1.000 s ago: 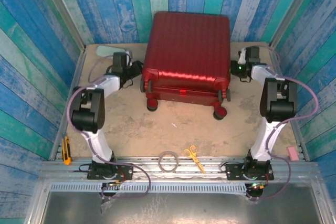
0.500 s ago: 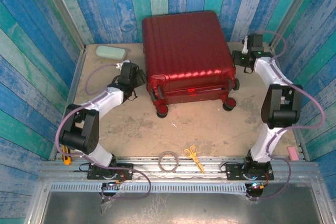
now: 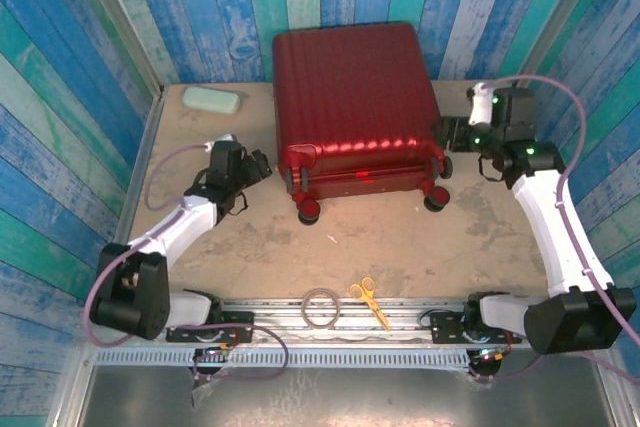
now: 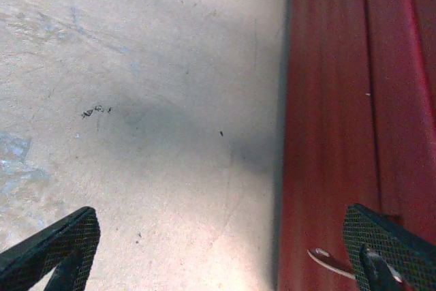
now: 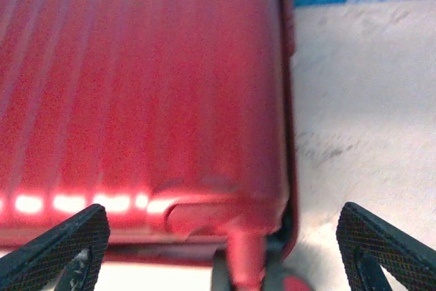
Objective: Pack the luggage
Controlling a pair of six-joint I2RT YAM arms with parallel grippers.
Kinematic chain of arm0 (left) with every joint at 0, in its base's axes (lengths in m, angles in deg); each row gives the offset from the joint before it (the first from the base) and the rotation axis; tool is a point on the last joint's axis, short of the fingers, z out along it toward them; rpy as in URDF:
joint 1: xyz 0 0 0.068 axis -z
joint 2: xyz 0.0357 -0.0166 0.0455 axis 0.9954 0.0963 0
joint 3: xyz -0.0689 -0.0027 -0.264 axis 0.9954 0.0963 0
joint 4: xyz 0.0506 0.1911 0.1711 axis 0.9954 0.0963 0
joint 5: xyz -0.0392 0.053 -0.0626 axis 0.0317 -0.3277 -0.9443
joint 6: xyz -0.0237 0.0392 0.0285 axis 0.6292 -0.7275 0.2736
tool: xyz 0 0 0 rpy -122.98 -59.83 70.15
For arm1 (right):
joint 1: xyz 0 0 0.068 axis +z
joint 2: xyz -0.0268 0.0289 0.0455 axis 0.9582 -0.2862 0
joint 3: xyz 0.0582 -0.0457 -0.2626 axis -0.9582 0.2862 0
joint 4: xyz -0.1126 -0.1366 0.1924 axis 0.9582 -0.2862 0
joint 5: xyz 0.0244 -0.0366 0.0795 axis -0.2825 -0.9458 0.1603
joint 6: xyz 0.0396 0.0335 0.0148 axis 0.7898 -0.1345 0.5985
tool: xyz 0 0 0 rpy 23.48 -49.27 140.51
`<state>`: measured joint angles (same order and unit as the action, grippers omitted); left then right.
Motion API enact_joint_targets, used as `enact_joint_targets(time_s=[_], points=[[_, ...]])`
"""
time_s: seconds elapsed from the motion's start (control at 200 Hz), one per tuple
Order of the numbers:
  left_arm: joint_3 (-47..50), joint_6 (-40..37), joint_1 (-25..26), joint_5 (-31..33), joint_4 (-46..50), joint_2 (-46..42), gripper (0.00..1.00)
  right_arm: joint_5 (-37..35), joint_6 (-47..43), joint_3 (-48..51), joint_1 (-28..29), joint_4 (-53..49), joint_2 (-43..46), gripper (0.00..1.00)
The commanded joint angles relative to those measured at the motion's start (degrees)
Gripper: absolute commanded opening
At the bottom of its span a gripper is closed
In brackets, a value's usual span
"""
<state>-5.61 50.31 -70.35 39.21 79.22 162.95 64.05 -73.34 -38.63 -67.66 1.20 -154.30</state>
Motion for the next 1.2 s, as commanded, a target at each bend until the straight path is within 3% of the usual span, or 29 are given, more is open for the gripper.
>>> enact_joint_targets(time_s=[0.0, 0.27, 0.446, 0.631, 0.721, 0.806, 0.841, 0.926, 1.197], points=[[1.67, -0.04, -0.01, -0.75, -2.06, -6.49, 0.96, -3.51, -0.86, 1.97, 2.48, -9.80, -0.38, 0.90], [4.38, -1.00, 0.01, -0.46, 0.25, -11.59, 0.96, -11.60, -2.16, 3.31, 4.57, -13.88, -5.34, 0.87], [5.12, -2.29, -0.07, 2.29, 1.67, -12.87, 0.96, -6.19, -5.50, 4.61, 5.30, -8.50, -8.54, 0.82], [5.33, -2.60, -0.02, 2.58, 1.88, -12.23, 0.97, -6.35, -7.72, 2.16, 7.67, -6.11, -13.45, 0.77], [4.75, -3.20, -0.05, 2.81, 2.65, -11.75, 0.97, -8.31, -8.25, -0.09, 8.76, -7.03, -14.10, 0.65], [4.95, -3.47, -0.01, 2.27, 2.01, -11.66, 0.97, -11.24, -7.63, -2.31, 8.96, -8.15, -12.82, 0.36], [5.15, -3.56, 0.00, 1.63, 1.32, -11.66, 0.97, -12.19, -7.43, -3.07, 8.96, -8.51, -11.93, 0.29], [5.62, -3.90, -0.06, -0.35, -0.58, -11.40, 0.97, -15.06, -7.24, -5.30, 8.96, -10.17, -9.74, 0.21], [6.82, -4.75, 0.01, -7.88, -6.70, -8.88, 0.96, -24.91, -8.34, -8.87, 7.62, -13.33, -7.33, 0.13]])
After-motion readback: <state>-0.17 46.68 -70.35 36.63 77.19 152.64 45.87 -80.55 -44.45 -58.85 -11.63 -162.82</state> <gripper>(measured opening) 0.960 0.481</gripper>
